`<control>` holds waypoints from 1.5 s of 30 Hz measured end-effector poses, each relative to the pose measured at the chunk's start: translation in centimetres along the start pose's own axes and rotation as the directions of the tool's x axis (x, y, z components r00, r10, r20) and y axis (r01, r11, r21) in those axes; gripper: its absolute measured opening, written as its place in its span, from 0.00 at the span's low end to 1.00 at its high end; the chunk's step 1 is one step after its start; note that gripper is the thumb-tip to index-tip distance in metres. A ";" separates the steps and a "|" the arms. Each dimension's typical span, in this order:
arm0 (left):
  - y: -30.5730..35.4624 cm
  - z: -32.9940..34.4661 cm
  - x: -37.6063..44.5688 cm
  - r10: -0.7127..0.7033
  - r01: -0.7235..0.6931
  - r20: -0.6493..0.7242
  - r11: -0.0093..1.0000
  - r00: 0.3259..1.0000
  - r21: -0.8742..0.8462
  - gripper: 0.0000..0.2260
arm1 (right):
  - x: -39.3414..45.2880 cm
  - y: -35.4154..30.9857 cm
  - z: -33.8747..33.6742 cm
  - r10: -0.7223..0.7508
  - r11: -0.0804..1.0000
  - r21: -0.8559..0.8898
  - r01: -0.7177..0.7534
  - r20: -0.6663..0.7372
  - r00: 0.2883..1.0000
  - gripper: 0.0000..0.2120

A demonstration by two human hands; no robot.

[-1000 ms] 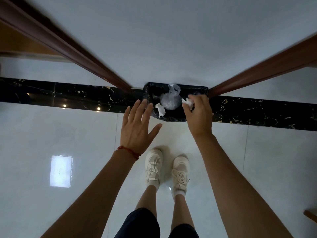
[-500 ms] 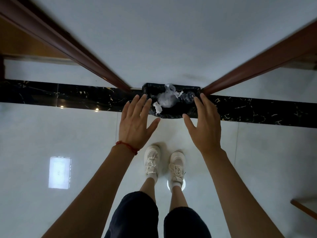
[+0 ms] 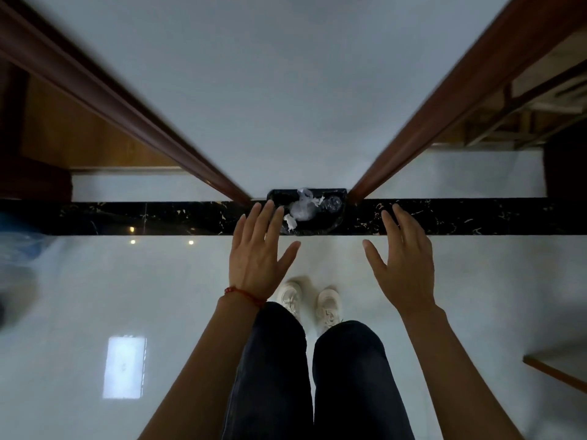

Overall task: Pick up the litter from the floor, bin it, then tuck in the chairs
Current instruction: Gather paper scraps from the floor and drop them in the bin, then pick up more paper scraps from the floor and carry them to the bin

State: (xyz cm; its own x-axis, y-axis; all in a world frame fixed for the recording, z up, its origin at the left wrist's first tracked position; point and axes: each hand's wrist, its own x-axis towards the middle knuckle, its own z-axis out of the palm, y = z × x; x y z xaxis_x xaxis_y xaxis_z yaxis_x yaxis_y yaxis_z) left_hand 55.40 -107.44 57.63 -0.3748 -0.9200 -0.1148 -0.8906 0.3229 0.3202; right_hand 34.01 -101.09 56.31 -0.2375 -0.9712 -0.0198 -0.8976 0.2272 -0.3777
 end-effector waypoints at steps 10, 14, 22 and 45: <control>4.1 -5.1 2.1 0.285 -0.286 0.036 0.958 0.958 0.010 0.25 | -4.8 -1.4 -6.1 0.255 0.967 0.046 -0.251 -0.147 0.956 0.25; 5.5 -6.4 2.8 0.418 -0.422 0.107 0.907 0.902 0.011 0.26 | -6.4 -2.0 -7.5 0.359 0.933 0.055 -0.355 -0.209 0.910 0.25; 10.5 -7.1 1.9 0.658 -0.679 0.249 0.734 0.710 -0.002 0.30 | -14.1 -1.6 -10.4 0.623 0.771 0.119 -0.626 -0.347 0.701 0.25; 33.8 1.2 -31.3 0.870 -0.981 0.470 -0.074 -0.151 -0.180 0.39 | -59.9 -4.3 -10.3 0.871 -0.060 0.496 -0.866 -0.398 -0.289 0.24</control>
State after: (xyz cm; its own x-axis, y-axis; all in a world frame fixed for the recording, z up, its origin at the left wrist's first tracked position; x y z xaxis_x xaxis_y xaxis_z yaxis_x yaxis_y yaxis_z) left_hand 36.70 -67.46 70.94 -0.8388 0.5245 -0.1462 0.4795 0.8387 0.2581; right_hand 48.29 -43.11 68.61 -0.8609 0.5067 0.0448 0.4441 0.7917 -0.4195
